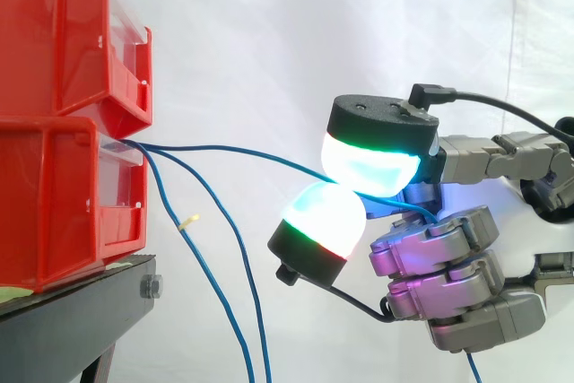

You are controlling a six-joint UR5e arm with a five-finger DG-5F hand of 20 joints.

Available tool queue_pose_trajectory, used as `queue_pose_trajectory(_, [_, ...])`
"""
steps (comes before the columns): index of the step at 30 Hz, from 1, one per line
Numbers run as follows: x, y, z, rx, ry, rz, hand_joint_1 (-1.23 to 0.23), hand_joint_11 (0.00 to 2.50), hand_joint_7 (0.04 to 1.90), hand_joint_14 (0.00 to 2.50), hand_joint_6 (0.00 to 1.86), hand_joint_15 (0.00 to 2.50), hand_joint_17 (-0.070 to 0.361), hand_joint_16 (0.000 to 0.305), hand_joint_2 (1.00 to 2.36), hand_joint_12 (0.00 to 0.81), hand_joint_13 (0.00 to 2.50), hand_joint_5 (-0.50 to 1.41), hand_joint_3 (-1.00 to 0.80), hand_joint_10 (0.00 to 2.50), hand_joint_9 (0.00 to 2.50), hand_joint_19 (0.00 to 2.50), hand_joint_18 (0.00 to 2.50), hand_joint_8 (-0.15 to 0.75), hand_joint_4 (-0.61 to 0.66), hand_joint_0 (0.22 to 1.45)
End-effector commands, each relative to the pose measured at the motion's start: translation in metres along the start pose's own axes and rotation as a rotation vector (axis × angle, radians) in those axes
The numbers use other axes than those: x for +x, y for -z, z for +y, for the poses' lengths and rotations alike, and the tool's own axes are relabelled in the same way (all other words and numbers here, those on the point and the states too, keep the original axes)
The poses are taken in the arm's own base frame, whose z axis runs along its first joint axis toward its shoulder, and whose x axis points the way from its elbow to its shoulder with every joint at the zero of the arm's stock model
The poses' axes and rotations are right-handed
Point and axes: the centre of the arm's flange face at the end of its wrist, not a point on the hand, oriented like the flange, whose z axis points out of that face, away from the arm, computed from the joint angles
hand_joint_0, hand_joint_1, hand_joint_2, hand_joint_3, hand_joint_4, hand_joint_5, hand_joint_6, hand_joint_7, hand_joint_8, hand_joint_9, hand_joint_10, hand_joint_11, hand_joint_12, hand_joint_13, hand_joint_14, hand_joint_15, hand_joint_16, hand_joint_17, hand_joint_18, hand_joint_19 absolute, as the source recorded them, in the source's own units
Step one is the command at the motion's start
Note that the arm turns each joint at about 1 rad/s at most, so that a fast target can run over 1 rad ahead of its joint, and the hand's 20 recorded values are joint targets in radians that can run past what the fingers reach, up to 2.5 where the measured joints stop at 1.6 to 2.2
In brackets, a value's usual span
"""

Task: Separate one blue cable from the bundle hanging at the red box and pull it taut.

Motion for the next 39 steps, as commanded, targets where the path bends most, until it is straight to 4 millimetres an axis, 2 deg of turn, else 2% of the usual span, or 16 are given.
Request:
queue_pose_trajectory(1, [0.0003,0.0,0.0001,0.0,0.0,0.001,-0.75,1.49,1.18,2.5,0.94,1.65,0.109,0.049,1.18,0.339,0.99,-0.14,0.13,2.5,1.0,1.63,1.54,0.245,-0.36,0.66])
queue_pose_trajectory(22, [0.0003,0.0001,0.0,0.001,0.0,0.001,-0.76,1.5,1.2,2.5,0.93,1.63,0.109,0.048,1.15,0.346,1.01,-0.14,0.14,2.5,1.01,1.55,1.53,0.247,-0.35,0.67])
queue_pose_trajectory(39, [0.0003,0.0,0.0001,0.0,0.0,0.001,-0.75,1.53,1.24,2.5,0.93,1.58,0.11,0.049,1.24,0.337,1.04,-0.13,0.12,2.5,1.06,1.52,1.55,0.25,-0.34,0.65])
